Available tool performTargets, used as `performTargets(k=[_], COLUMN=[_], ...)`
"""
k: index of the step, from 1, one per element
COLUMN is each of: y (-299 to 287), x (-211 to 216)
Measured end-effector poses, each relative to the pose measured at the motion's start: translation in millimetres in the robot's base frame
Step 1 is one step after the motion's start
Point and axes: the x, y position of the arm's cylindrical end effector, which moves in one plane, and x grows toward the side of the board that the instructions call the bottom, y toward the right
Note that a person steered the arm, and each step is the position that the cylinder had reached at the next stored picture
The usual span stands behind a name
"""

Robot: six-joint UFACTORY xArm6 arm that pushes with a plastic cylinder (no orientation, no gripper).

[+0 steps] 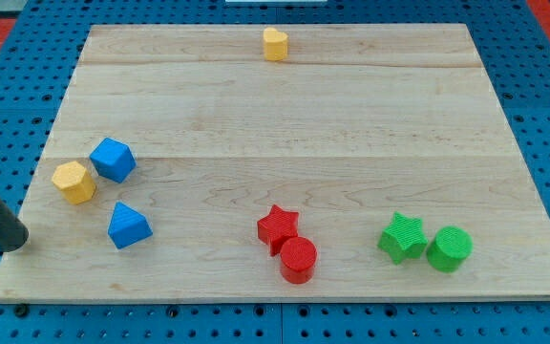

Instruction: Move the blue triangle up a bit

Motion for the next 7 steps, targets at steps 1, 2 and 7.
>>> performTargets(k=[1,2,7], y=[-4.7,6.5,111.1], x=[17.2,45.5,-67.5])
